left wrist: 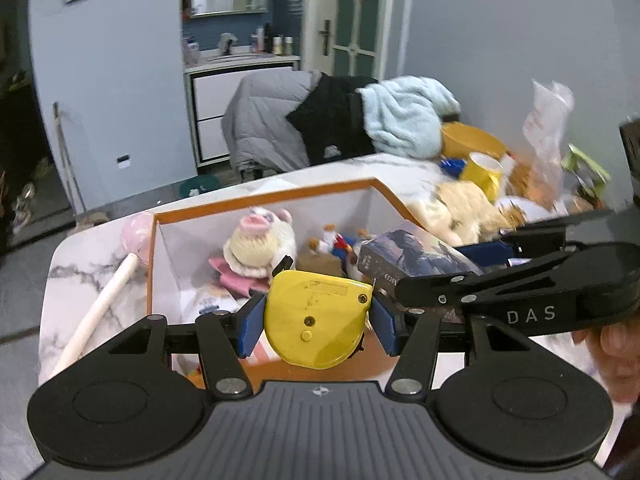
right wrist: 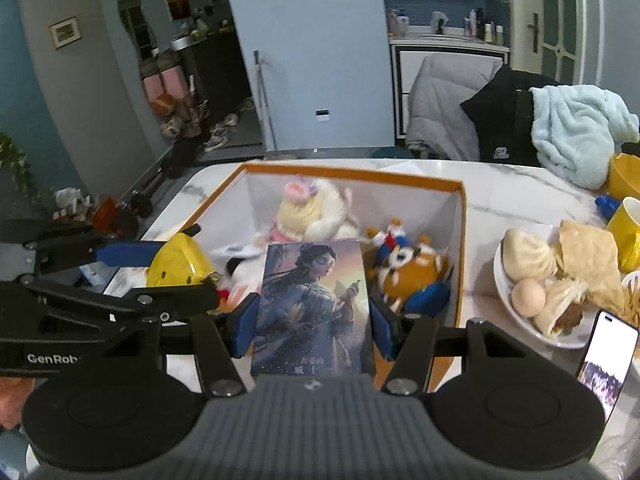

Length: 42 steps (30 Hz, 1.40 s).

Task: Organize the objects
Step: 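Carry the tape measure and card deck over the orange box with both grippers, then lower and open both grippers, releasing tape measure and card deck into the orange box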

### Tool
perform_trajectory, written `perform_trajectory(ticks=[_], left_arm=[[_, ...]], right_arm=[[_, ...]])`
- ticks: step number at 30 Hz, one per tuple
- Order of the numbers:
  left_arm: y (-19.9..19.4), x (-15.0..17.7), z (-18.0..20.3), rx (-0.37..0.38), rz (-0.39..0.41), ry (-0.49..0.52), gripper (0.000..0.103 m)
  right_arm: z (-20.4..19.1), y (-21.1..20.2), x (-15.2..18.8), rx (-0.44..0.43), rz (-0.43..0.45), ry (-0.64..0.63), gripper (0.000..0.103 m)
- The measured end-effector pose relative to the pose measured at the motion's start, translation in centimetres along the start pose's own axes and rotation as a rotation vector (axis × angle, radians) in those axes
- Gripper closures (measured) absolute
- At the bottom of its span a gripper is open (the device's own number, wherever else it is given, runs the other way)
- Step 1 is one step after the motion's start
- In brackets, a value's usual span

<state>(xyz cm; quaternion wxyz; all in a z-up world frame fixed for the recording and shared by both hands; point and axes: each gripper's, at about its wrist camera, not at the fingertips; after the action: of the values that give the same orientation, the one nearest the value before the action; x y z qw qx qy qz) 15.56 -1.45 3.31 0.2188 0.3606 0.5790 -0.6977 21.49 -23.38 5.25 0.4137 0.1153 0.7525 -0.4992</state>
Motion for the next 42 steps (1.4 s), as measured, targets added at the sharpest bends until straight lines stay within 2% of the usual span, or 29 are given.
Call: perform_trajectory(ticks=[3, 9, 14, 21, 34, 40, 42], left_arm=[[1.2, -0.8, -1.0, -0.012, 0.006, -0.051, 0.038], [3.7, -1.1, -2.2, -0.058, -0.014, -0.084, 0.038], [5.6, -0.4, -3.2, -0.093, -0.048, -0.098, 0.038], [6.6, 0.2, -4.4, -0.089, -0.066, -0.152, 0.038], [8.7, 1.8, -3.8, -0.139, -0.132, -0.107, 0.038], [8.8, 2.1, -3.6, -0.169, -0.132, -0.088, 0.038], [8.7, 2.3, -3.4, -0.187, -0.132, -0.078, 0.035]], right_arm=[[0.4, 1.4, -1.5, 0.018, 0.004, 0.019, 0.044], [1.2, 4.4, -2.9, 0.040, -0.014, 0.055, 0.044], [2.0, 6.5, -2.3, 0.041, -0.036, 0.080, 0.044], [2.4, 8.7, -1.2, 0.045, -0.049, 0.111, 0.044], [2.8, 11.4, 0.3, 0.083, -0.113, 0.087, 0.044], [2.4, 11.8, 0.9, 0.094, -0.125, 0.044, 0.042], [2.2, 11.6, 1.1, 0.094, -0.126, 0.039, 0.041]])
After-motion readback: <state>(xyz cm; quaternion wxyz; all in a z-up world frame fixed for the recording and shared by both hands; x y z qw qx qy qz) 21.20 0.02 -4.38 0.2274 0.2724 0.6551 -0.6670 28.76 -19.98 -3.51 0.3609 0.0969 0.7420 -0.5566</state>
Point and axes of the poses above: each gripper's, at about its wrist camera, not at the fingertips, and y roughly the way its jaws point, z to its right, x to its underside
